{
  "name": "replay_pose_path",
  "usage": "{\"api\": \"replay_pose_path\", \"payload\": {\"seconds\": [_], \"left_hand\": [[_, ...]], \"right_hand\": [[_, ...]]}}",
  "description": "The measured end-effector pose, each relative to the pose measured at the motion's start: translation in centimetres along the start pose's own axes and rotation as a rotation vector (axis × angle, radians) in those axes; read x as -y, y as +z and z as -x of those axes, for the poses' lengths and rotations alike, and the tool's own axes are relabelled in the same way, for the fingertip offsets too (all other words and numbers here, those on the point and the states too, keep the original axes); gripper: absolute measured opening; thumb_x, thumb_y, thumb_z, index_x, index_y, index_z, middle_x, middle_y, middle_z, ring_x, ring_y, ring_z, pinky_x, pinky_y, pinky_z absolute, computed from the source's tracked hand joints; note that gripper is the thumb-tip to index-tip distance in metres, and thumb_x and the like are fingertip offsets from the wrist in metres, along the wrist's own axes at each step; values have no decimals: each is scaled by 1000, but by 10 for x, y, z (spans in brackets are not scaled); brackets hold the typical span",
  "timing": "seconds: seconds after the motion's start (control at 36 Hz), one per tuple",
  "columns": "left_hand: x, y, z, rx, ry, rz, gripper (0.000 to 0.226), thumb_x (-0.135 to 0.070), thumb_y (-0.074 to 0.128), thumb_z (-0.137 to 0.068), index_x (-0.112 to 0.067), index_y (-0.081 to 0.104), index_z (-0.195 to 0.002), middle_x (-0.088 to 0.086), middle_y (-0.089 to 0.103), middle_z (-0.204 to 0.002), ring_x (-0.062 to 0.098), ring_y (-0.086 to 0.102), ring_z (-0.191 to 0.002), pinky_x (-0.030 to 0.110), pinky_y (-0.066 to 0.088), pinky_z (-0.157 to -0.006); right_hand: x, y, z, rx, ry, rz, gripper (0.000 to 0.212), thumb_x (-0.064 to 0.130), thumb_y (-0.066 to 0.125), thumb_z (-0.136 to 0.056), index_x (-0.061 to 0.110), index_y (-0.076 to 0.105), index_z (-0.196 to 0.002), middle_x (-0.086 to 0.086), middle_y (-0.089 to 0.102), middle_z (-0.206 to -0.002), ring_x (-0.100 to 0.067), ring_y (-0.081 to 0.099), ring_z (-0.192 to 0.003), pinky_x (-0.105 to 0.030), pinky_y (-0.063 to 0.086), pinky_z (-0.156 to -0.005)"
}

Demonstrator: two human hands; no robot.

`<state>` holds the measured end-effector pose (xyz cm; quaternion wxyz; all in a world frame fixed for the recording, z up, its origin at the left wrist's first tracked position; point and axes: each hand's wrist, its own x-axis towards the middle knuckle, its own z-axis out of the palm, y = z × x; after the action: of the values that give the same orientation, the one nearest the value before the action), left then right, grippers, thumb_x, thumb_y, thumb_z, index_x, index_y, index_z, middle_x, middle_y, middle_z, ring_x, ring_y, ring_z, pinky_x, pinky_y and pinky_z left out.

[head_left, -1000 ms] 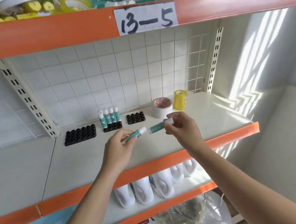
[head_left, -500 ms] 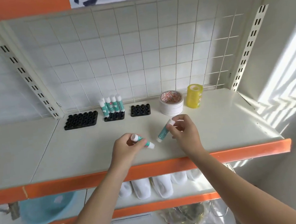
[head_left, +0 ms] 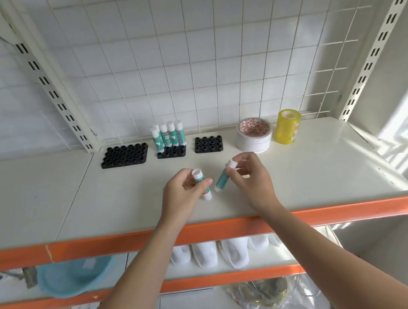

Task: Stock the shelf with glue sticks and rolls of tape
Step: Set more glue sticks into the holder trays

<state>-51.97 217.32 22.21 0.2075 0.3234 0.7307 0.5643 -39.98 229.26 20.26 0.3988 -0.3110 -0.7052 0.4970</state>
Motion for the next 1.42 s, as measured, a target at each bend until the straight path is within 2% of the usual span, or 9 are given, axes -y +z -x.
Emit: {"api": "replay_pose_path", "payload": {"seconds": [0.14,0.22,0.28,0.44,0.61,0.94,1.06,1.19,1.42], "left_hand": [[3,-19,-10,7,11,-13,14,-16,76,-80,-21,64,-76,-7,67,-67,14,63,-67,31,54,-65],[7,-33,-14,22,7,-21,13,-21,76,-78,-16,64,-78,5,68,-73,24,64,-71,43,54,-72],[9,-41,-19,23,0,-8,13,-17,74,-81,-11,63,-81,6,68,-74,17,65,-70,45,54,-76],[20,-56,-28,7,-52,66,15,-27,75,-74,-15,67,-81,7,70,-81,20,69,-75,48,57,-80],[29,-61,-32,-3,-98,138,11,-13,75,-82,-14,64,-85,5,67,-80,15,62,-63,37,56,-68],[38,-73,-37,77,-241,281,28,-12,76,-65,-18,61,-87,1,66,-87,17,64,-76,26,49,-72],[42,-75,-39,88,-285,252,28,-2,74,-71,-19,60,-88,1,64,-85,16,61,-76,24,49,-72],[43,-75,-36,124,-313,414,23,0,75,-73,-8,60,-89,5,64,-74,19,61,-68,35,54,-82],[36,-72,-31,191,-188,318,4,-9,67,-89,-10,64,-93,5,70,-85,11,66,-75,22,52,-67]], "right_hand": [[8,20,0,-4,-110,102,18,11,64,-90,24,53,-94,17,62,-94,-6,61,-77,-15,45,-66],[7,33,2,34,-205,220,17,14,65,-90,21,53,-101,19,59,-97,-15,61,-82,-25,48,-70],[4,40,3,46,-216,307,23,15,66,-89,17,54,-109,17,59,-100,-16,59,-81,-26,47,-71],[3,40,-1,16,-12,434,18,17,71,-83,15,55,-89,1,64,-83,-16,59,-72,-30,47,-68],[3,43,5,83,79,551,20,20,72,-81,15,53,-83,4,57,-75,-20,53,-72,-30,40,-66],[4,62,-15,-17,172,637,18,21,70,-83,13,58,-93,-6,66,-89,-27,59,-82,-34,43,-68],[4,63,-3,-82,193,614,31,21,68,-86,9,58,-112,-2,59,-102,-23,57,-91,-30,42,-74],[17,70,27,-163,167,529,10,17,55,-93,10,56,-101,-2,59,-88,-19,54,-77,-26,35,-66],[49,102,27,-40,107,181,13,21,56,-96,21,48,-106,4,66,-81,-9,67,-64,-41,57,-69]]}}
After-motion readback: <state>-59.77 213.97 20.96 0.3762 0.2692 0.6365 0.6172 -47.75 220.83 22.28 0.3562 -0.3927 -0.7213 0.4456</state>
